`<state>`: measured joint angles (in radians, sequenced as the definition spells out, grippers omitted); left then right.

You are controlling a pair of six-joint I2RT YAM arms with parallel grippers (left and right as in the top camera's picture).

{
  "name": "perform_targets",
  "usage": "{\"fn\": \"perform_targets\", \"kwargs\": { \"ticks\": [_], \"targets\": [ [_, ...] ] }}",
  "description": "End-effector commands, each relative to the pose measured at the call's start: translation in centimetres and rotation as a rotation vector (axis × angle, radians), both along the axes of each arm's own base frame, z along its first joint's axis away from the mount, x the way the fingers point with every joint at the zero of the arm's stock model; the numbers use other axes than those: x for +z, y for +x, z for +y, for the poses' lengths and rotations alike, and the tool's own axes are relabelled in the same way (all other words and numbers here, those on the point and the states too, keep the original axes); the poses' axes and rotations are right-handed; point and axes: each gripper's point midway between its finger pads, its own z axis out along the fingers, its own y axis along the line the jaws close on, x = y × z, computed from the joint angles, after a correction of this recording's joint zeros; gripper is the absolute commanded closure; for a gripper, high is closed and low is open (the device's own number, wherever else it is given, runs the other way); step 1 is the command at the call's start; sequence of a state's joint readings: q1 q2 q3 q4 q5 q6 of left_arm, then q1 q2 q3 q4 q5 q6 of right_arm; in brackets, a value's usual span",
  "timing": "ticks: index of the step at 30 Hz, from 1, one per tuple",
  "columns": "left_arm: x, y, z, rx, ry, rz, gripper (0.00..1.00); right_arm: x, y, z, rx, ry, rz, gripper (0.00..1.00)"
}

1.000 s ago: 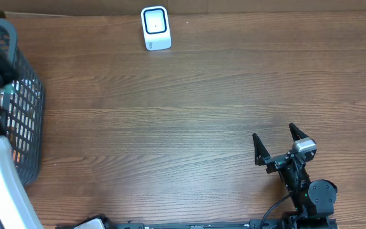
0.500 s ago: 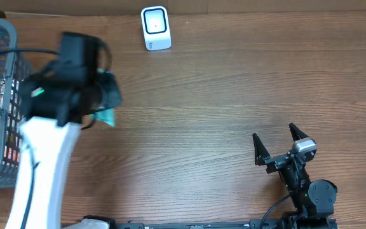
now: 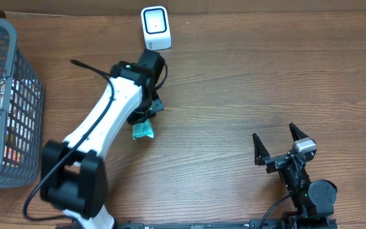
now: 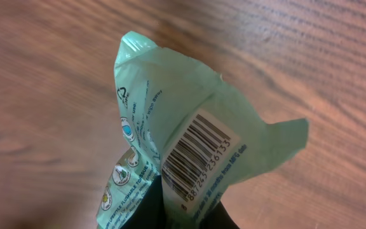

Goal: Scan the item barcode
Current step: 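Lift the green packet out and lower it onto the table centre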

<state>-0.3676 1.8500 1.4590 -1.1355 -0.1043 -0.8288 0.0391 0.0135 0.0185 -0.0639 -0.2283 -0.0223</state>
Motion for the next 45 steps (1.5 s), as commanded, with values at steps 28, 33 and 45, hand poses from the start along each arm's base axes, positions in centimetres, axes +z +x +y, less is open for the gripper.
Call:
{"fn": "perform_targets", "kwargs": {
  "ticks": [28,33,45],
  "targets": [
    [-4.5,4.4,-12.0,-0.156,-0.066,-0.260,0.95,-0.1,0.0,-0.1,-0.007,-0.001,-0.007,0.00],
    [-4.6,4.6,-12.3,-0.166,-0.078,-0.265,0.39,-0.1,0.0,-0.1,-0.007,-0.001,-0.007,0.00],
    [13.6,6.7,-7.8,-0.299,0.028,-0.494,0.31,-0.1,0.0,-0.1,-0.007,-0.001,-0.007,0.00]
  ]
}}
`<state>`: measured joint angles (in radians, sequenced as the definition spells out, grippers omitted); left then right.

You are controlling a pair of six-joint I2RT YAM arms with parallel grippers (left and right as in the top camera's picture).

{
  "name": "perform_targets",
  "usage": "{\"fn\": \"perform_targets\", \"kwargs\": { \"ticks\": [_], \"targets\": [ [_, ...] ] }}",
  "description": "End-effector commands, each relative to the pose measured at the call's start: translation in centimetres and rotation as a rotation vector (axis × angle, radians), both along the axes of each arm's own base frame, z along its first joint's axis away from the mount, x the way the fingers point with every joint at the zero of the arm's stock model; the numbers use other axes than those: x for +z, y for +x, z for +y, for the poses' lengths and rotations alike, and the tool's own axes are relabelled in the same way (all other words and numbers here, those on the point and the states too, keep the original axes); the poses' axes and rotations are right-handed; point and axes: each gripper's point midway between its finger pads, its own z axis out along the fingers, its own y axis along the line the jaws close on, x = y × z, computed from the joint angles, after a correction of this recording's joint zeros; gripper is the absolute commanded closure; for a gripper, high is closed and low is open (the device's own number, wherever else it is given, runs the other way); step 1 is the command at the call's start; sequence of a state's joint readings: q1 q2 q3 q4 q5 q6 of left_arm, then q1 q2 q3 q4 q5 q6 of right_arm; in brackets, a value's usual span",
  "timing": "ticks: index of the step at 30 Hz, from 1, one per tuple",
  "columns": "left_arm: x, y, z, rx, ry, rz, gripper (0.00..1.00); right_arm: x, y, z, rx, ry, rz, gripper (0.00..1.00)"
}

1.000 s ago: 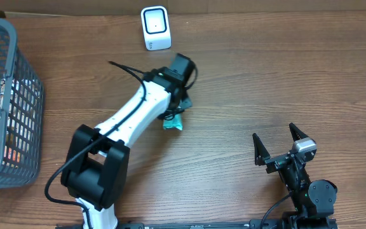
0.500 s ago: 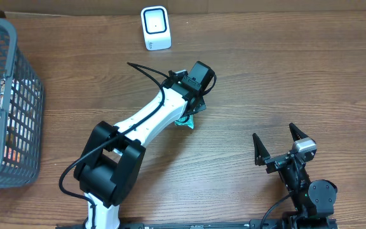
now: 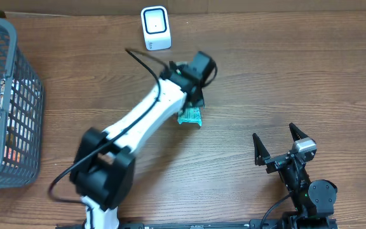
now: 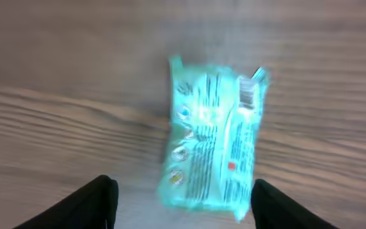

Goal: Scan the item barcode
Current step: 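Lift the green packet out and lower it onto the table centre, then reach the left gripper back into the basket and grasp orange Kleenex pack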

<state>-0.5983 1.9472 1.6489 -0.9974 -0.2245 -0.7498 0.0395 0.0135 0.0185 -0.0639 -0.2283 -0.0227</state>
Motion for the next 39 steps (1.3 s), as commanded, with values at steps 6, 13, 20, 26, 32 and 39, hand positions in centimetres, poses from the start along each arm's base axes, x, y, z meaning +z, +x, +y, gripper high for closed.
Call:
{"fn": "perform_targets", "kwargs": {
  "ticks": [6,13,20,26,32,39],
  "targets": [
    [21.4,0.4,11.1,0.102,-0.036,-0.374,0.34,-0.1,0.0,-0.1,-0.008,-0.001,-0.006,0.00],
    [25.7,-4.6,25.9,0.470,0.010,-0.429,0.34,-0.1,0.0,-0.1,-0.008,-0.001,-0.006,0.00],
    [24.0,-9.6,37.3,0.840,0.066,-0.351,0.32,-0.1,0.0,-0.1,-0.008,-0.001,-0.006,0.00],
    [21.3,-11.5,44.0,1.049,-0.051,-0.326,0.29,-0.1,0.0,-0.1,-0.008,-0.001,-0.006,0.00],
    [15.4,-12.2,48.2,1.168,-0.145,-0.202,0.29,-0.1,0.0,-0.1,-0.008,-0.001,-0.006,0.00],
    [7.9,-12.4,50.3,1.222,-0.158,0.039,0.32,-0.1,0.0,-0.1,-0.008,-0.001,-0.006,0.00]
  ]
}}
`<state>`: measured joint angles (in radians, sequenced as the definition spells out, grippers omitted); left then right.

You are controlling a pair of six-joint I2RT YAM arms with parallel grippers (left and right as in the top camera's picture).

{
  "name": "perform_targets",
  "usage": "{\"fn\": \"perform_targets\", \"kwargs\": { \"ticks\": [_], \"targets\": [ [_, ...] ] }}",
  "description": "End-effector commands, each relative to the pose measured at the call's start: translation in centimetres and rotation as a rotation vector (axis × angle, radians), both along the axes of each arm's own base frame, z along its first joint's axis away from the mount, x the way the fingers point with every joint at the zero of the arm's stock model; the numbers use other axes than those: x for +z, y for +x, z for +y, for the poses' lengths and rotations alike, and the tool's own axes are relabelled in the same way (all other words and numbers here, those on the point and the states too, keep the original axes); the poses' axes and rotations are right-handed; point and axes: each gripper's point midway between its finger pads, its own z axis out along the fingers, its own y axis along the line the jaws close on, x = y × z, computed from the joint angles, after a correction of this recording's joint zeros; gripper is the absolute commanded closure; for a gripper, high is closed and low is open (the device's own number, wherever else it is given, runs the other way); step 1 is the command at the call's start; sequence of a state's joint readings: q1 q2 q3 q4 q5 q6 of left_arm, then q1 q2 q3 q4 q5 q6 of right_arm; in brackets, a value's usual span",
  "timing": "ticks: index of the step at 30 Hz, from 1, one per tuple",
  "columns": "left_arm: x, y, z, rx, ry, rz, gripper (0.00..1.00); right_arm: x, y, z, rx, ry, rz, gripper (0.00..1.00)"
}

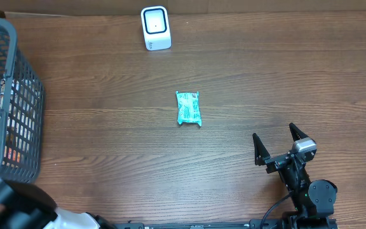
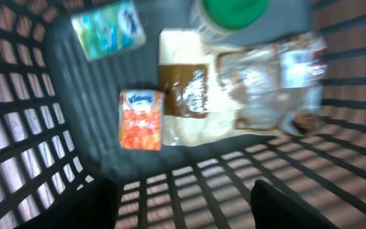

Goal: Scan the item barcode
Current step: 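Reach the left gripper back into the basket and grasp orange Kleenex pack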

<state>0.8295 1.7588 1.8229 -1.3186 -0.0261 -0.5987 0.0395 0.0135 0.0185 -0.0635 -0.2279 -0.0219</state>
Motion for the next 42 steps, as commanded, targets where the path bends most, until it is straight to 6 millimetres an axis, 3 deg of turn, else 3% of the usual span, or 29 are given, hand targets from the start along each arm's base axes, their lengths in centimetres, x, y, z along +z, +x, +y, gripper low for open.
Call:
{"fn": "perform_targets", "kwargs": {
  "ticks": [1,6,12,18,22,25,28,31,32,37,42],
  "targets": [
    [-3.2,-0.2,0.4,-0.004,-0.059,0.084,0.33,-0.2,0.0,-0.1,-0.007,-0.002,-0.006,0.00],
    [-7.3,-0.4,0.8,-0.008,-0.132,0.181,0.40,-0.2,0.0,-0.1,-0.007,-0.002,-0.006,0.00],
    [-11.9,-2.4,0.8,0.008,-0.154,0.322,0.42,-0.2,0.0,-0.1,-0.007,-0.002,-0.006,0.00],
    [-16.7,-3.4,0.4,0.013,-0.155,0.333,0.41,-0.2,0.0,-0.1,-0.008,-0.002,-0.006,0.00],
    [-18.5,-3.3,0.2,0.007,-0.142,0.319,0.41,-0.2,0.0,-0.1,-0.007,-0.002,-0.006,0.00],
    [-19.2,-3.2,0.0,0.002,-0.137,0.316,0.41,-0.2,0.0,-0.1,-0.007,-0.002,-0.006,0.00],
    [-19.5,-3.4,-0.1,0.002,-0.139,0.321,0.50,-0.2,0.0,-0.1,-0.007,-0.002,-0.006,0.00],
    [-19.4,-3.4,-0.2,-0.003,-0.143,0.322,0.92,-0.2,0.0,-0.1,-0.007,-0.002,-0.006,0.00],
    [-19.4,-3.4,-0.2,-0.009,-0.144,0.324,0.96,-0.2,0.0,-0.1,-0.007,-0.002,-0.006,0.00],
    [-18.5,-3.3,-0.2,-0.017,-0.147,0.321,0.96,-0.2,0.0,-0.1,-0.007,-0.002,-0.006,0.00],
    [-14.7,-2.2,0.2,-0.019,-0.131,0.265,0.96,-0.2,0.0,-0.1,-0.007,-0.002,-0.006,0.00]
  ]
}}
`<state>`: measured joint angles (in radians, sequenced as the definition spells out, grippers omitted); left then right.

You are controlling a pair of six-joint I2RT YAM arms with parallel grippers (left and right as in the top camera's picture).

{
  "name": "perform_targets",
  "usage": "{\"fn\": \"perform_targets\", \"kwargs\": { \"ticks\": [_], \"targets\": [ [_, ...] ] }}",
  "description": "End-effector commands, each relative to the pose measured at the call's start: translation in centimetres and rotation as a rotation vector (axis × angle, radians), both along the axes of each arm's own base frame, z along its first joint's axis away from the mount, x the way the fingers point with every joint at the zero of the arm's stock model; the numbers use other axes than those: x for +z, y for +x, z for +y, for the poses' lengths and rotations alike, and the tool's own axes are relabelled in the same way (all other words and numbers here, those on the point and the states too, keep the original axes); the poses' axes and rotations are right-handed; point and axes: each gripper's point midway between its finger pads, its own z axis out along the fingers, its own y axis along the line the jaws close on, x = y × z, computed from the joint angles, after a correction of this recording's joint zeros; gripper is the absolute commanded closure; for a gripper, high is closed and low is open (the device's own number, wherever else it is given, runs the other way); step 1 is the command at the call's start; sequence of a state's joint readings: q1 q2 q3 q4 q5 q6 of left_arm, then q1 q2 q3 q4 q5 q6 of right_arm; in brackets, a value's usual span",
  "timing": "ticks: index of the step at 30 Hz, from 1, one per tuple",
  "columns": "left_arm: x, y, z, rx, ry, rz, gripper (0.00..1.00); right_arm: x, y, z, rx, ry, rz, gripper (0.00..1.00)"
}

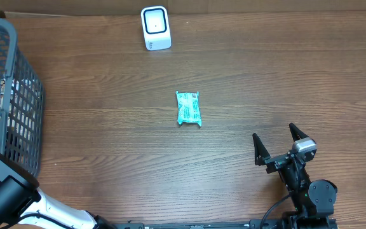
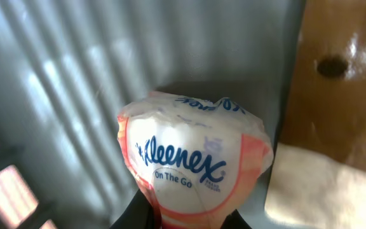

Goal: Scan the item barcode
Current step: 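Reach the left gripper back into the basket and grasp orange Kleenex pack, then carry the orange Kleenex pack out and place it left of green packet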

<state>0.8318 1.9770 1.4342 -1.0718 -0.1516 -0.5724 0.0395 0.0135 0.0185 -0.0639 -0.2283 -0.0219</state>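
Note:
An orange and white Kleenex tissue pack (image 2: 192, 165) fills the left wrist view, pinched at its lower end by my left gripper (image 2: 192, 219), which is shut on it inside the grey basket (image 1: 18, 83). My left arm (image 1: 5, 194) reaches into the basket from the lower left edge of the overhead view. The white scanner (image 1: 155, 27) stands at the back of the table. A teal tissue pack (image 1: 189, 108) lies flat mid-table. At the front right my right gripper (image 1: 276, 144) stands open, holding nothing.
A brown packet (image 2: 342, 83) and a pale pack (image 2: 323, 191) lie on the basket floor beside the Kleenex pack. The basket's grid walls close in around the left gripper. The wooden table (image 1: 265, 76) stretches between basket and right arm.
My left gripper was open above the basket's contents; now it is down inside the basket and shut on the orange Kleenex pack. The teal pack and the right arm have not moved.
My left gripper held the teal pack, barcode showing, near the scanner. Then it was open above the pack lying mid-table. Then it hung open over the basket, and now it is shut on the Kleenex pack there.

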Motion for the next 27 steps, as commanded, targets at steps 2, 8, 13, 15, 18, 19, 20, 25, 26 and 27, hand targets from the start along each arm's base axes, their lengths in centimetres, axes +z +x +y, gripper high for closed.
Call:
{"fn": "perform_targets", "kwargs": {
  "ticks": [2,8,13,15,18,19,20,25,26,27],
  "targets": [
    [5.7,2.4,1.6,-0.015,0.074,-0.120,0.96,-0.1,0.0,-0.1,-0.008,-0.002,-0.007,0.00],
    [15.8,5.5,1.3,-0.042,0.153,-0.377,0.96,-0.1,0.0,-0.1,-0.008,-0.002,-0.007,0.00],
    [24.5,6.4,-1.7,-0.124,0.266,-0.586,0.96,-0.1,0.0,-0.1,-0.008,-0.002,-0.007,0.00],
    [27.0,6.4,-3.7,-0.168,0.302,-0.641,0.96,-0.1,0.0,-0.1,-0.008,-0.002,-0.007,0.00],
    [30.0,7.1,-7.7,-0.298,0.339,-0.707,0.96,-0.1,0.0,-0.1,-0.008,-0.002,-0.007,0.00],
    [30.7,7.4,-9.3,-0.352,0.350,-0.724,0.96,-0.1,0.0,-0.1,-0.008,-0.002,-0.007,0.00],
    [31.2,7.7,-10.6,-0.395,0.358,-0.732,0.96,-0.1,0.0,-0.1,-0.008,-0.002,-0.007,0.00],
    [31.5,9.2,-17.5,-0.620,0.379,-0.687,0.96,-0.1,0.0,-0.1,-0.008,-0.002,-0.007,0.00],
    [31.0,9.6,-19.0,-0.671,0.370,-0.668,0.96,-0.1,0.0,-0.1,-0.008,-0.002,-0.007,0.00],
    [30.5,10.0,-20.7,-0.725,0.359,-0.653,0.96,-0.1,0.0,-0.1,-0.008,-0.002,-0.007,0.00]
  ]
}}
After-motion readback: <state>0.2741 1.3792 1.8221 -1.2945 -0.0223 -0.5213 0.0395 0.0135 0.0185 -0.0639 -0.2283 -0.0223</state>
